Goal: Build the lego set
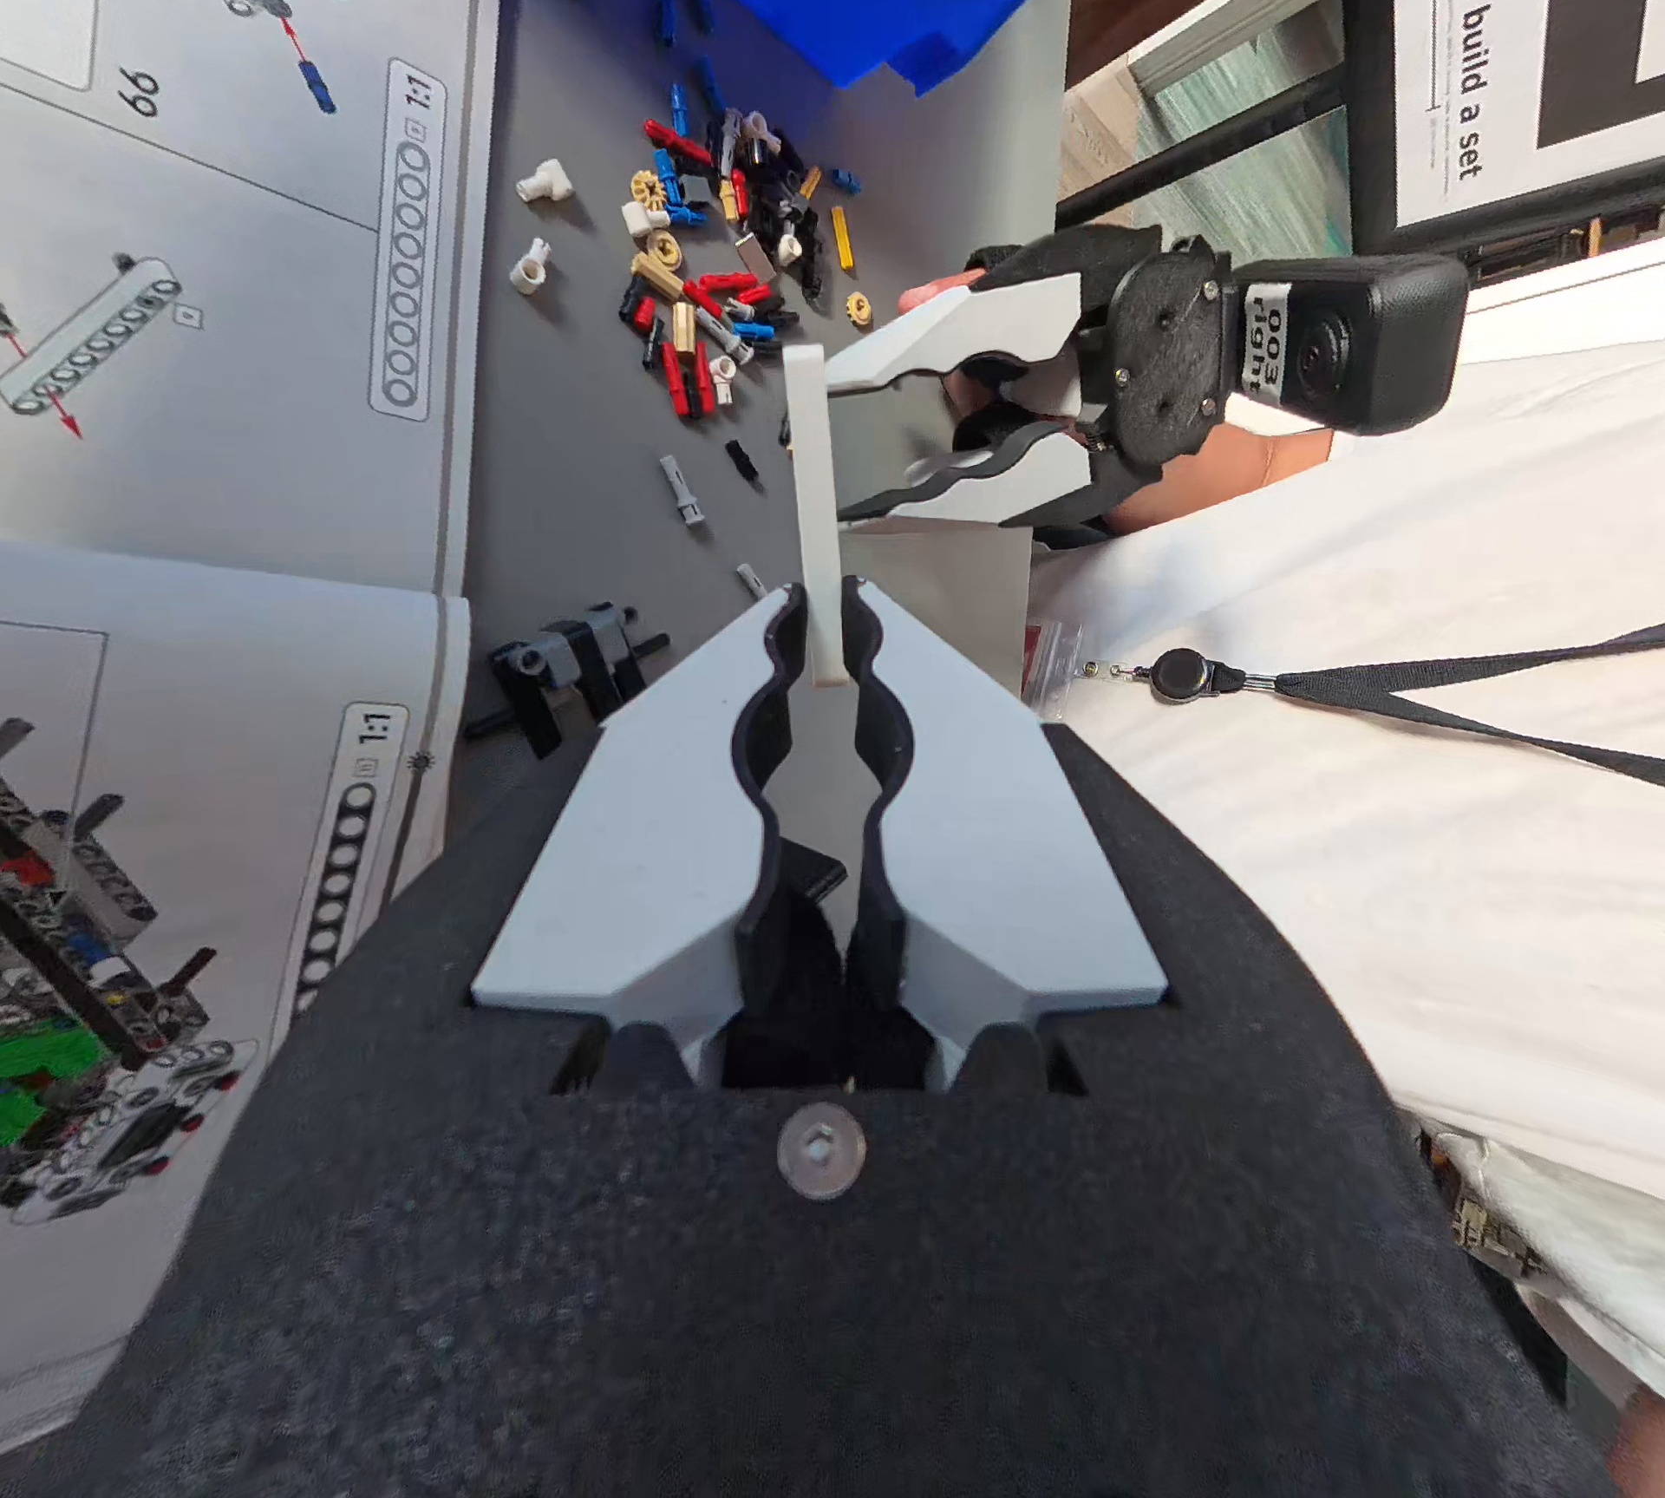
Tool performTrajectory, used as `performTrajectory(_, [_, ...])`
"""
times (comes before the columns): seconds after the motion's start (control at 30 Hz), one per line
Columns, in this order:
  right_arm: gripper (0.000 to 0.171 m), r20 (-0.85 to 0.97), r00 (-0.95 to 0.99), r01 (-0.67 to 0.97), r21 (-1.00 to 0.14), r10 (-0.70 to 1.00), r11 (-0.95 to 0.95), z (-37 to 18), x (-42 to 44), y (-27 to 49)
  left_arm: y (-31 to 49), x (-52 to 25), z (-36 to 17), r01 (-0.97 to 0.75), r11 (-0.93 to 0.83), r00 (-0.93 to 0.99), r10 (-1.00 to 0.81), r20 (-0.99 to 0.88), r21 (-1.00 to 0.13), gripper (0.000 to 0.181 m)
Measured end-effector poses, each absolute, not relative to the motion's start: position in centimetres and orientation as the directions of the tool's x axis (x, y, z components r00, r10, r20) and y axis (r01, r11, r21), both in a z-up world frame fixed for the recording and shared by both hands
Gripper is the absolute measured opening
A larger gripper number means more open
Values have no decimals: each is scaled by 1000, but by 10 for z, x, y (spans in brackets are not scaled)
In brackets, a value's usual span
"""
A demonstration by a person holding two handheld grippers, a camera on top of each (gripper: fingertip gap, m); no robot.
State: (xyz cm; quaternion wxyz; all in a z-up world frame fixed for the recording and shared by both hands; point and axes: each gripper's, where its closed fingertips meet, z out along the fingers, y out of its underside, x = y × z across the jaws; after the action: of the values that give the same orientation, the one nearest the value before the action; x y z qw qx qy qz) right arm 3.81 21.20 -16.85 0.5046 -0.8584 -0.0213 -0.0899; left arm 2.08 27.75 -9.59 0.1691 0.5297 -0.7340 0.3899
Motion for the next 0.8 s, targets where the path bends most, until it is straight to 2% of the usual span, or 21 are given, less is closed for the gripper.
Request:
performTrajectory(0.47, [39,220,974,163,-841,-51,-515,-173,38,213,232,-83,-81,-891,129,-402,-671,623,-435,5])
performTrajectory(0.8, [39,248,968,189,-827,-43,-529,-175,36,214,210,-132,-121,-895,84,-355,-730,585,-439,5])
